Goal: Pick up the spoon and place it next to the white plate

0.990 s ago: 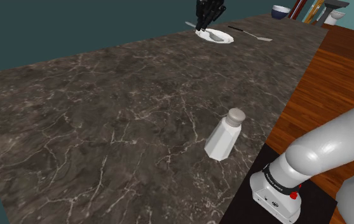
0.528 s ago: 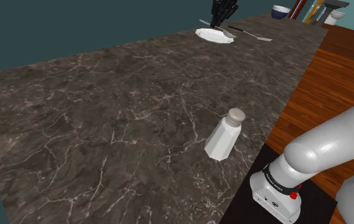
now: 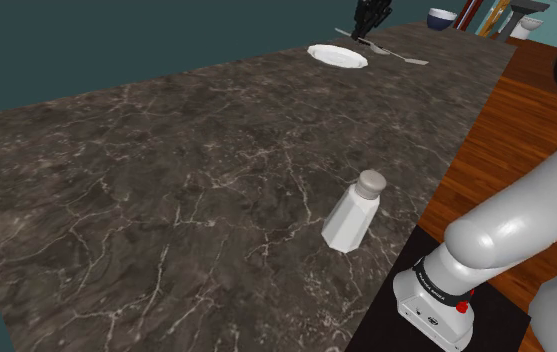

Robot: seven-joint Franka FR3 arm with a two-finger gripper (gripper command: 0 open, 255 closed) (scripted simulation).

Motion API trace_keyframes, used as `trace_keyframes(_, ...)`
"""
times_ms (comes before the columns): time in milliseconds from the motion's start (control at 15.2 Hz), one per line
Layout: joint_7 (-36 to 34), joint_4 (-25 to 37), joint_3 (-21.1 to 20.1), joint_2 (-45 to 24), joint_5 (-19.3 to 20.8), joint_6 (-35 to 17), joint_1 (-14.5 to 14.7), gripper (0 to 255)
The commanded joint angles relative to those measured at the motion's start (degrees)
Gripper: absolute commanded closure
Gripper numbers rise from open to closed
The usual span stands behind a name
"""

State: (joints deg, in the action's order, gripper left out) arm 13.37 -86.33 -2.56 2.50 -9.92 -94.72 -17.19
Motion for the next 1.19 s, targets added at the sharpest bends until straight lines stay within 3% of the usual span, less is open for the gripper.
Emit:
trace_keyframes(0,2.4,2.5,1.3,-1.9,-0.3,1.0,-1.2,255)
trace_keyframes(528,11.1,18.2,5.7,-13.6,-2.6,6.8,-6.7,255)
trace_keyframes(726,13.8,27.5,6.9,-19.9,-3.8,10.4,-9.4,255)
trace_keyframes(858,15.3,37.3,7.3,-26.3,-5.0,14.4,-11.8,255)
trace_keyframes(1122,16.4,28.3,7.4,-22.7,-4.5,9.0,-11.2,255)
